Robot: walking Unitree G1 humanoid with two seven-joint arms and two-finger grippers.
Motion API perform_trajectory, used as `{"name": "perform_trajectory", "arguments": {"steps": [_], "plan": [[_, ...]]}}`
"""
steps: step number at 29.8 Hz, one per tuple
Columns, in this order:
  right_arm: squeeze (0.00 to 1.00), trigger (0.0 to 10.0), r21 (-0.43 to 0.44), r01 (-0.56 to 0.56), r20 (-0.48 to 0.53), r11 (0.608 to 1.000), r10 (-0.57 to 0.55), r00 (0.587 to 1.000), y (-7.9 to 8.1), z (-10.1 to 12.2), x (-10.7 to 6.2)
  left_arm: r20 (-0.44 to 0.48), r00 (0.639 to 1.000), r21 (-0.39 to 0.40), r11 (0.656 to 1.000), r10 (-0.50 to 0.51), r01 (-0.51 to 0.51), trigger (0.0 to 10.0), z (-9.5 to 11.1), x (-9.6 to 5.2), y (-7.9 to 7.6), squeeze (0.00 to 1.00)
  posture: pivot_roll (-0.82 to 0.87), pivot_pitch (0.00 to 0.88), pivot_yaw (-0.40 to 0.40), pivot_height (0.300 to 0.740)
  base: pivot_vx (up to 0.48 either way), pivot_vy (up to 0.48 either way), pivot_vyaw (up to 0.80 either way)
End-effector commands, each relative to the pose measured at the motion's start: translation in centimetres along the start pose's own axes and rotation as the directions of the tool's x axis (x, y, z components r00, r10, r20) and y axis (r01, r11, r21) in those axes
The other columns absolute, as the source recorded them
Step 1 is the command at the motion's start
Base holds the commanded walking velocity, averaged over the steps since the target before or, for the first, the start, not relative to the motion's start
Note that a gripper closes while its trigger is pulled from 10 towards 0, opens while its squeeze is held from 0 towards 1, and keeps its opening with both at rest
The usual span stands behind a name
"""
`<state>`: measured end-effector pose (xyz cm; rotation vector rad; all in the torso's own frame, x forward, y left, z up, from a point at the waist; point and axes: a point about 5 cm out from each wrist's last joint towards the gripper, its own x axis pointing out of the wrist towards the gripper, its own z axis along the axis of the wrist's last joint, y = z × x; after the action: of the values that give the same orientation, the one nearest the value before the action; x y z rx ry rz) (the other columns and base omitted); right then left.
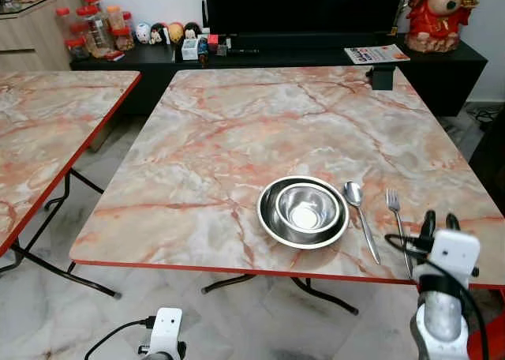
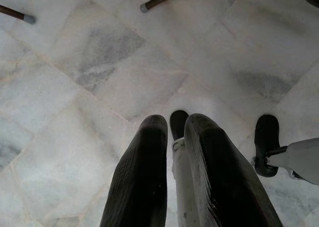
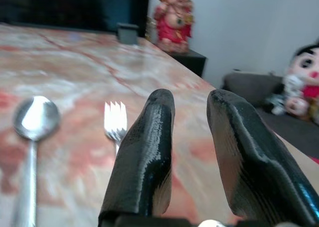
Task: Setting the table
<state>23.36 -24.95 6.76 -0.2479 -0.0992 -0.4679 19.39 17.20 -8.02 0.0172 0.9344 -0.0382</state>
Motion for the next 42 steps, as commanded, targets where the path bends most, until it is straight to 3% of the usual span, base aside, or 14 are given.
{"name": "perform_trajectory", "arguments": {"steps": [1,6,16,24,32,34,37,40,42], "plan": [[0.0,10.0,-0.007,0.032,-0.001,0.999,-0.032,0.999,-0.3,-0.2,-0.6,-0.009,1.0,-0.004,1.0,0.011,-0.011,10.0,-0.4,-0.1,0.3,0.0,-0.13,0.0,0.039,0.74,0.0,0.0,0.0],[0.0,10.0,-0.025,0.012,-0.034,1.0,-0.013,0.999,-0.1,-1.0,-2.3,-0.009,1.0,-0.003,1.0,0.011,-0.011,10.0,-0.5,-0.1,0.3,0.0,-0.14,0.0,0.044,0.74,0.0,0.0,0.0],[0.0,10.0,-0.016,0.028,-0.021,0.999,-0.029,0.999,-0.3,-0.5,-2.0,-0.003,1.0,0.0,1.0,0.017,-0.017,10.0,-0.5,-0.2,0.5,0.0,-0.14,0.0,0.039,0.74,0.0,0.0,0.0],[0.0,10.0,-0.059,0.16,-0.104,0.985,-0.166,0.981,-2.2,-2.3,-4.1,-0.004,1.0,0.002,1.0,0.02,-0.02,10.0,-0.7,-0.2,0.6,0.0,-0.14,0.0,0.042,0.74,0.0,0.0,0.0],[0.0,10.0,-0.168,0.371,-0.228,0.913,-0.402,0.887,-5.4,-4.7,-6.8,0.002,1.0,0.006,1.0,0.018,-0.018,10.0,-0.6,-0.2,0.6,0.0,-0.15,0.0,0.042,0.74,0.0,0.0,0.0],[0.0,10.0,-0.17,0.373,-0.227,0.912,-0.404,0.886,-5.4,-4.7,-6.8,0.002,1.0,0.006,1.0,0.018,-0.018,10.0,-0.6,-0.2,0.6,0.0,-0.15,0.0,0.042,0.74,0.0,0.0,0.0],[0.0,10.0,-0.182,0.401,-0.383,0.898,-0.44,0.812,-6.0,-7.1,-8.1,0.004,1.0,0.004,1.0,0.016,-0.017,10.0,-0.5,-0.2,0.5,0.0,-0.14,0.0,0.04,0.74,0.0,0.0,0.0],[0.0,10.0,-0.173,0.39,-0.443,0.905,-0.425,0.79,-5.8,-8.1,-8.2,0.002,1.0,0.002,1.0,0.016,-0.016,10.0,-0.6,-0.2,0.5,0.0,-0.14,0.0,0.038,0.74,0.0,0.0,0.0],[0.0,10.0,-0.153,0.378,-0.537,0.913,-0.398,0.744,-5.3,-9.4,-8.2,-0.004,1.0,0.0,1.0,0.014,-0.014,10.0,-0.7,-0.2,0.4,0.0,-0.14,0.0,0.034,0.74,0.0,0.0,0.0]]}}
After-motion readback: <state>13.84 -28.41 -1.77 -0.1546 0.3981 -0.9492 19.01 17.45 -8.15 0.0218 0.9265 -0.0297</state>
